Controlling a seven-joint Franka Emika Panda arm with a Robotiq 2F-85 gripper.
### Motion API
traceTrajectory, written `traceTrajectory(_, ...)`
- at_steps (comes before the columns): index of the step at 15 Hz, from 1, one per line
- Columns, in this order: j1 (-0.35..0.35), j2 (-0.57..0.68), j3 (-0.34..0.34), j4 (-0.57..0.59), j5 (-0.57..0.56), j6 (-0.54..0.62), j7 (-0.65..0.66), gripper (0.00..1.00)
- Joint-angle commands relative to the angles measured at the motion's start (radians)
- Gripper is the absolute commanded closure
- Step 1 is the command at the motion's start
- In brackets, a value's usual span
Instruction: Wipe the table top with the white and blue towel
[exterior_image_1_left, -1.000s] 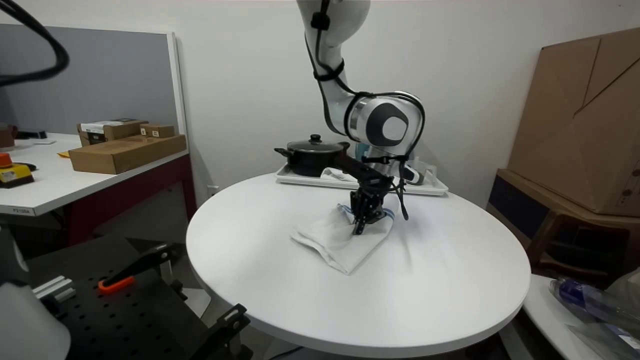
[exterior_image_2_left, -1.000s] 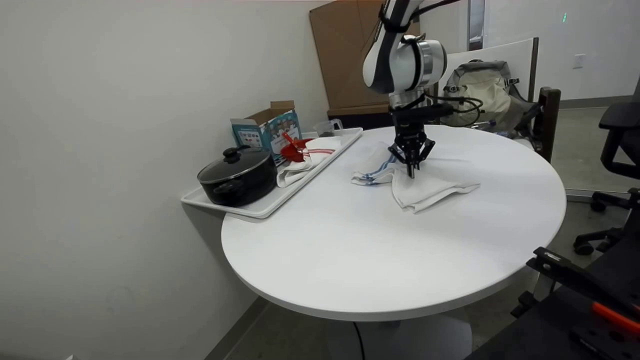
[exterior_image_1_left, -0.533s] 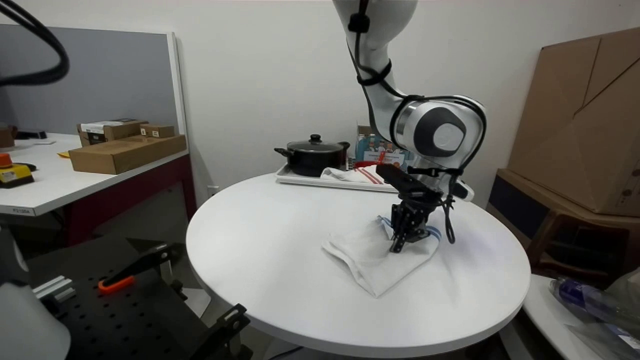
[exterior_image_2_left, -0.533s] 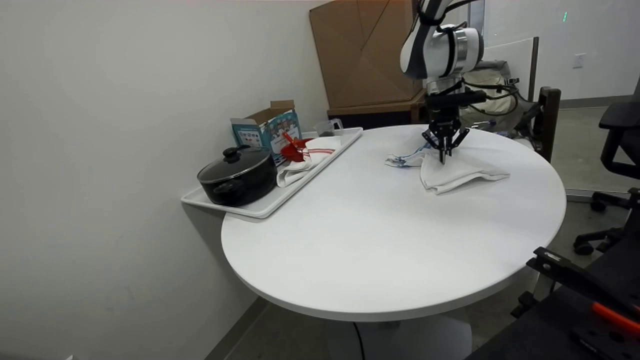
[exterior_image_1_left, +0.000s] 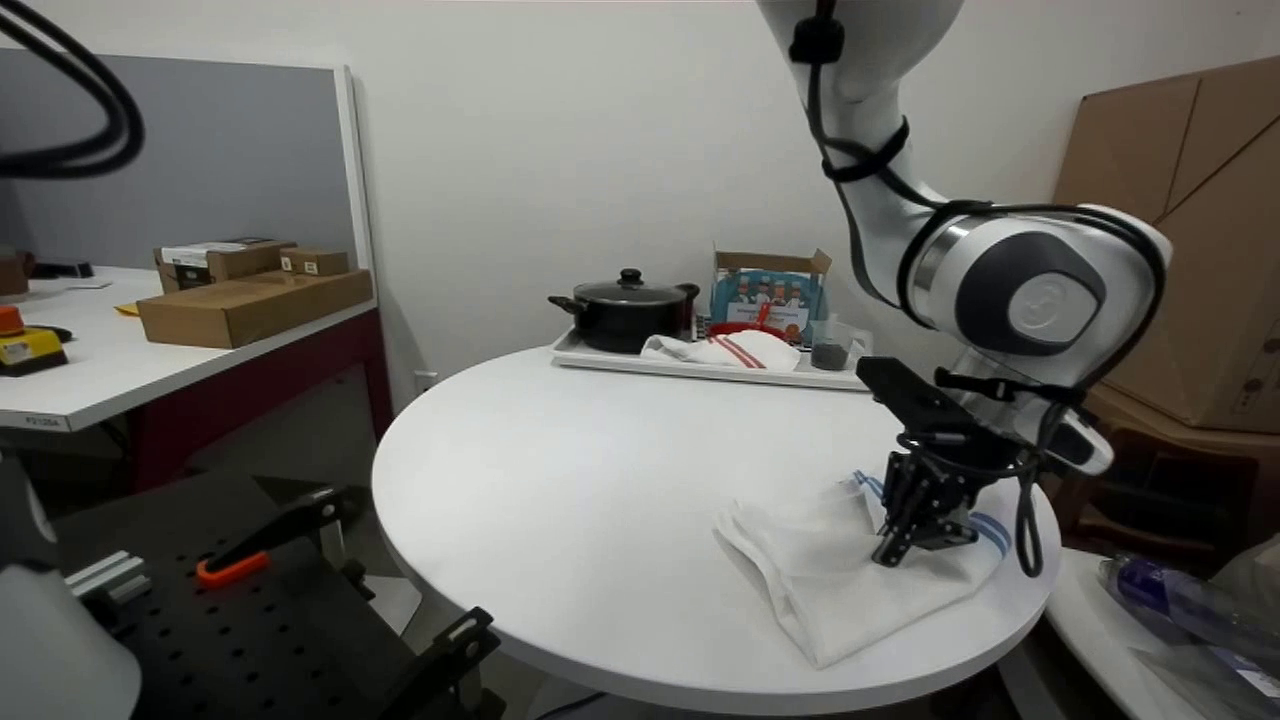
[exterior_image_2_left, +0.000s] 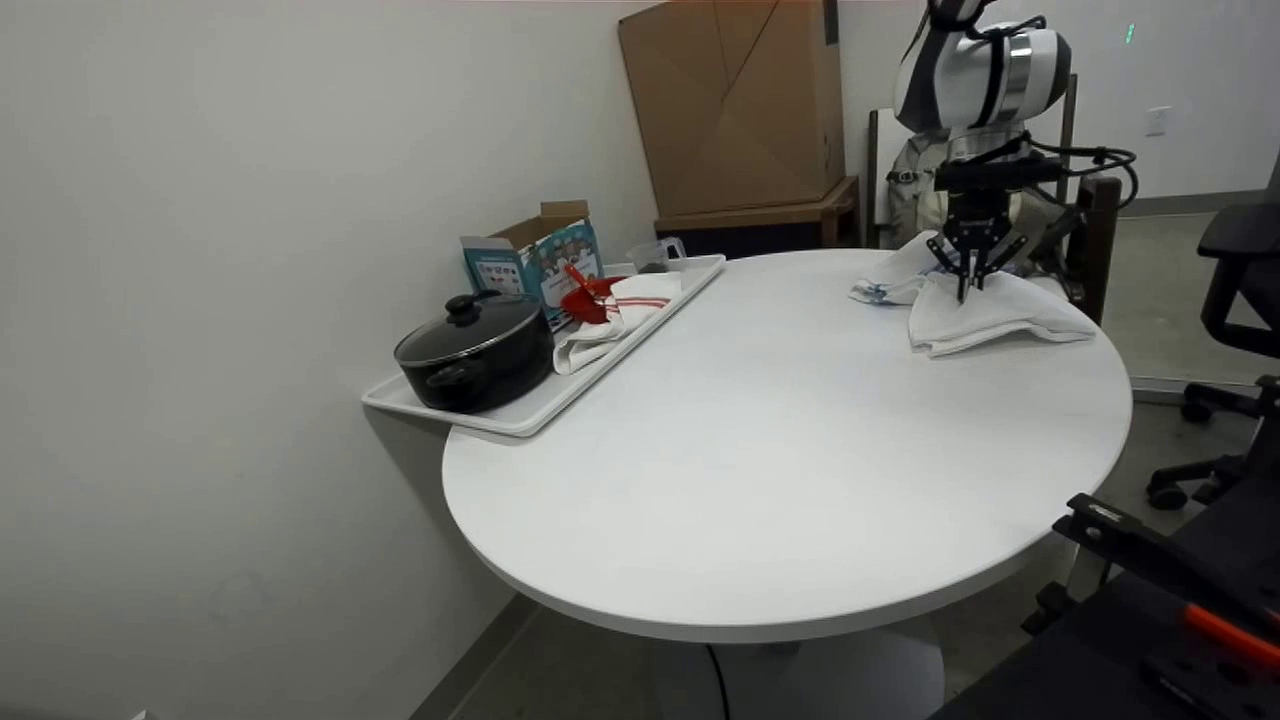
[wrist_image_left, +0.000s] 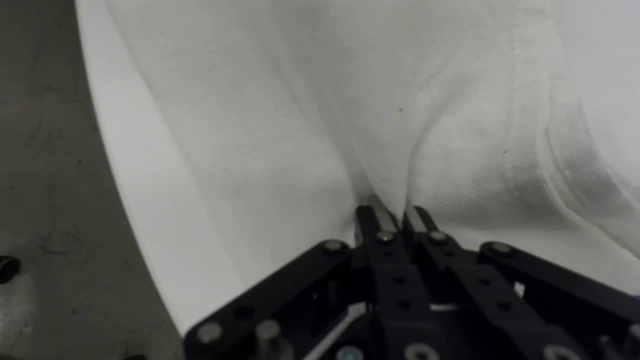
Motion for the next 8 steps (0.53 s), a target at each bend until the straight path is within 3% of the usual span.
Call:
traceTrajectory(1,-0.044,0.138,-0.018,0.094,0.016,0.011,-0.007,0.99)
traceTrajectory(4,-0.046,0.135,-0.006,0.081,0.010,-0.019,-0.036,0.99)
traceTrajectory(8,0.000,0.066,0.019,-0.030,-0.031,-0.005,-0.136,0.99)
